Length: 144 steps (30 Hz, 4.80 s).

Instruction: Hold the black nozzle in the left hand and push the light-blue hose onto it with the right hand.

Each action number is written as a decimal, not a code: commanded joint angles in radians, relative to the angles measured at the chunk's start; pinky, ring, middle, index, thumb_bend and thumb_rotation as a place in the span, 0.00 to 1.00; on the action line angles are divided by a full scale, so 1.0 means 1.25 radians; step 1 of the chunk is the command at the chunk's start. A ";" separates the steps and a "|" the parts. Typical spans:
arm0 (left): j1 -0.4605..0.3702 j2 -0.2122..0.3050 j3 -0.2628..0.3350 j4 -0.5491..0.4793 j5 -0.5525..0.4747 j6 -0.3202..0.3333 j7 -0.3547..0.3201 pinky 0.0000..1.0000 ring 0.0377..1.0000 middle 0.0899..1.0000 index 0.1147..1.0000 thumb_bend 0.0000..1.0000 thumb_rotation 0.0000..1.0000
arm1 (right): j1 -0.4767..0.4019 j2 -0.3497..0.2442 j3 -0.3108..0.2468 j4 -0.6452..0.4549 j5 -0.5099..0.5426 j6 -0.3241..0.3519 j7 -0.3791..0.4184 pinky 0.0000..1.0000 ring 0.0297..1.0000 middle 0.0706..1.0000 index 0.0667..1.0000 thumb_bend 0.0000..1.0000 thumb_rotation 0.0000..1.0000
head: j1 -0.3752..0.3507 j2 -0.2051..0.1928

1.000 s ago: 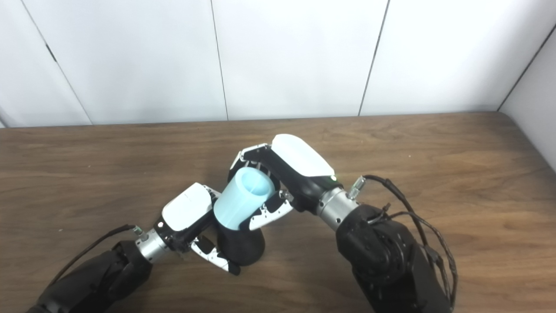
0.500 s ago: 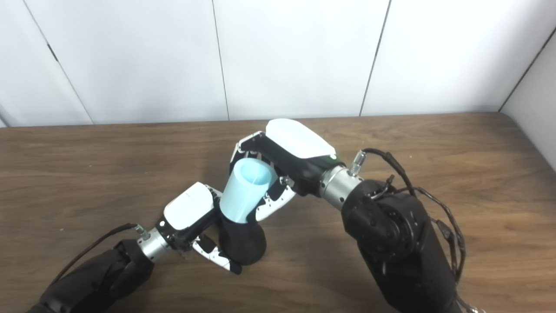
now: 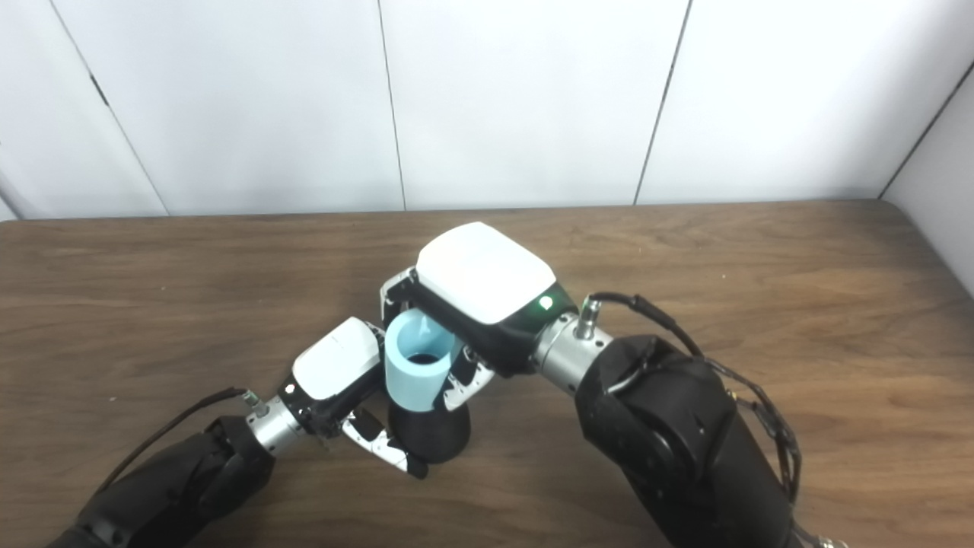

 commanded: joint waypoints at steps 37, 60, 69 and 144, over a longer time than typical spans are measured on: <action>0.087 -0.059 -0.073 0.072 0.012 0.000 -0.037 0.19 0.22 0.33 0.44 0.52 0.00 | 0.018 0.037 -0.076 0.033 -0.068 -0.178 0.023 0.20 0.37 0.38 0.47 0.52 0.00 | -0.006 -0.003; 0.081 -0.063 -0.076 0.077 0.027 0.000 -0.037 0.17 0.20 0.33 0.43 0.51 0.00 | 0.008 0.036 -0.029 0.023 -0.136 -0.203 0.115 0.23 0.41 0.44 0.44 0.52 0.00 | -0.004 -0.004; 0.083 -0.065 -0.071 0.077 0.023 0.000 -0.043 0.18 0.22 0.33 0.44 0.51 0.00 | 0.034 0.038 -0.023 0.027 -0.157 -0.208 0.095 0.18 0.22 0.43 0.44 0.53 0.00 | -0.004 -0.004; 0.093 -0.071 -0.054 0.071 0.024 0.000 -0.056 0.16 0.19 0.34 0.43 0.52 0.00 | 0.059 0.050 0.011 0.066 -0.192 -0.175 0.198 0.21 0.25 0.35 0.45 0.53 0.00 | 0.008 0.003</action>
